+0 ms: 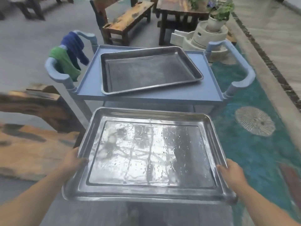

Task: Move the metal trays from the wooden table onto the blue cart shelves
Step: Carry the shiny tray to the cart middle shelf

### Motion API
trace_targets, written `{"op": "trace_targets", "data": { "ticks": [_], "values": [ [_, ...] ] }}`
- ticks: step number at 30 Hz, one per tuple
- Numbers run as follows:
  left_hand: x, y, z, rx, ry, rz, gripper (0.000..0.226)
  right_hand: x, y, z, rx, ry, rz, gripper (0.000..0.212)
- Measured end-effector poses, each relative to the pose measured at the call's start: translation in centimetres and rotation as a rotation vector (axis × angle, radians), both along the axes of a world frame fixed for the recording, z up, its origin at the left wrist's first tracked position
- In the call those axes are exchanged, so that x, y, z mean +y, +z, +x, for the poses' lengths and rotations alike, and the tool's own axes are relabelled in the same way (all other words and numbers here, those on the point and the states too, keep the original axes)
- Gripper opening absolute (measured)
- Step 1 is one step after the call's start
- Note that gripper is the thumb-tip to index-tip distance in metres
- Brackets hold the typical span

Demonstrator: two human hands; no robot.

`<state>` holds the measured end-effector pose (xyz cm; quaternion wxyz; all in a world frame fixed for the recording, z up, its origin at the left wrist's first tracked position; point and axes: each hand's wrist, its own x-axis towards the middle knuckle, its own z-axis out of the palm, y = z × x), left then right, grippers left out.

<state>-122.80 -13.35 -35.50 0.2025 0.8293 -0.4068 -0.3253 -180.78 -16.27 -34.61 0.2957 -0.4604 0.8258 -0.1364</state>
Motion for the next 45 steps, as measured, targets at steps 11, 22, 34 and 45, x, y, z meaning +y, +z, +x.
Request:
{"op": "trace_targets", "data": {
  "ticks": [11,22,34,45],
  "values": [
    [-10.0,-5.6,5.1,0.004,-0.118,0.152,0.020,-7.7,-4.2,4.8,0.094,-0.004,0.130,0.016],
    [-18.2,-10.3,5.3,0.051,-0.099,0.220,0.020,-17.1,-9.4,5.6,0.094,-0.008,0.166,0.012],
    [-33.4,-23.4,4.7,-0.130,-0.163,0.086,0.022,-33.4,-23.4,4.4,0.202,0.116,0.034,0.026],
    [-46.1,-28.9,6.2,-0.422,-0.259,-0.076,0.032,-45.7,-28.8,4.3,0.316,0.229,-0.164,0.025]
  ]
}}
